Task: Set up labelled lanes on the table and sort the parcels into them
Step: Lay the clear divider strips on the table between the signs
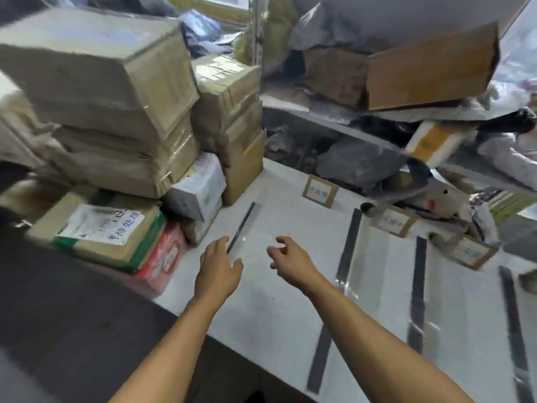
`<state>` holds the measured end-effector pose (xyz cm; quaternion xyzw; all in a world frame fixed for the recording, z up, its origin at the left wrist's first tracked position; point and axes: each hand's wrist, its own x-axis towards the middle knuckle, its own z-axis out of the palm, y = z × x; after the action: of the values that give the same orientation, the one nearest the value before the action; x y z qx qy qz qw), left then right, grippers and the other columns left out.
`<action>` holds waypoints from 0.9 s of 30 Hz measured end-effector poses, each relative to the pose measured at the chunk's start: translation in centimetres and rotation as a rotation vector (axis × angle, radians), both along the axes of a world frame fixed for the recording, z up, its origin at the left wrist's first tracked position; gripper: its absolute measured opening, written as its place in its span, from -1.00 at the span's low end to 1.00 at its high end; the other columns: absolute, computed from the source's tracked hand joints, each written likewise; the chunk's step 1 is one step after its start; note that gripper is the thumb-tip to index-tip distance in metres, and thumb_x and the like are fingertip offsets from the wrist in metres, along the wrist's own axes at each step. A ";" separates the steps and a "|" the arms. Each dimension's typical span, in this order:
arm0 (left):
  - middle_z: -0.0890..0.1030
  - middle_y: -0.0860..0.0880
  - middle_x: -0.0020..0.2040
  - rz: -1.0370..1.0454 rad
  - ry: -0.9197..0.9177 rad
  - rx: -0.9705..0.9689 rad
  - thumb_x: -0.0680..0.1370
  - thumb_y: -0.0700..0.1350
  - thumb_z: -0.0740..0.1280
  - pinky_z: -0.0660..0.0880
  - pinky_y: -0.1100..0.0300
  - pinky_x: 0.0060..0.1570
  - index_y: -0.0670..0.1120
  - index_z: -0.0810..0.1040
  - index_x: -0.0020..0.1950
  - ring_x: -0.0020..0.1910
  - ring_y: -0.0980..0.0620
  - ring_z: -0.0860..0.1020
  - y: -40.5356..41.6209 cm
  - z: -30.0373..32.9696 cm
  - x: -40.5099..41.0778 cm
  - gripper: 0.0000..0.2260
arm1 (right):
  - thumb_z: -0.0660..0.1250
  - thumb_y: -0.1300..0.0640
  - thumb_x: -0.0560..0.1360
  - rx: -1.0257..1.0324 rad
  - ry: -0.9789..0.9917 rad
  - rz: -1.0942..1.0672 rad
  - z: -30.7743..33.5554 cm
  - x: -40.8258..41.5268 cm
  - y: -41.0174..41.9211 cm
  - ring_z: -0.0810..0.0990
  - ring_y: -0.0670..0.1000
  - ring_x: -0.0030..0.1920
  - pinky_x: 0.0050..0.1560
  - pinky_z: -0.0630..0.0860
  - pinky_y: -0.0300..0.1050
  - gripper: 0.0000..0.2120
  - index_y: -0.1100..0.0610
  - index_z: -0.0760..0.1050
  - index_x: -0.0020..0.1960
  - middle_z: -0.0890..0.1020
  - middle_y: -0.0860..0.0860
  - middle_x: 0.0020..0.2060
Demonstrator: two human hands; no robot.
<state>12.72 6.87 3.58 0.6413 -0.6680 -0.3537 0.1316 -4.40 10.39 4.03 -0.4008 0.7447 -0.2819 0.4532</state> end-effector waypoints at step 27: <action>0.55 -0.02 0.36 -0.441 0.190 -0.157 0.70 0.09 0.02 0.53 0.07 0.16 0.30 0.04 0.57 0.22 -0.02 0.58 4.5 9.7 -14.9 -0.56 | 0.18 -0.11 0.65 -0.384 -0.211 -0.379 9.3 -10.1 1.1 0.43 0.08 0.37 0.05 0.57 0.01 -0.44 -0.21 0.05 0.59 0.35 0.00 0.46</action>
<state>-2.18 11.41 13.32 0.4318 -0.8018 -0.3797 0.1629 -14.47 11.53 13.34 -0.3012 0.6880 -0.5376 0.3834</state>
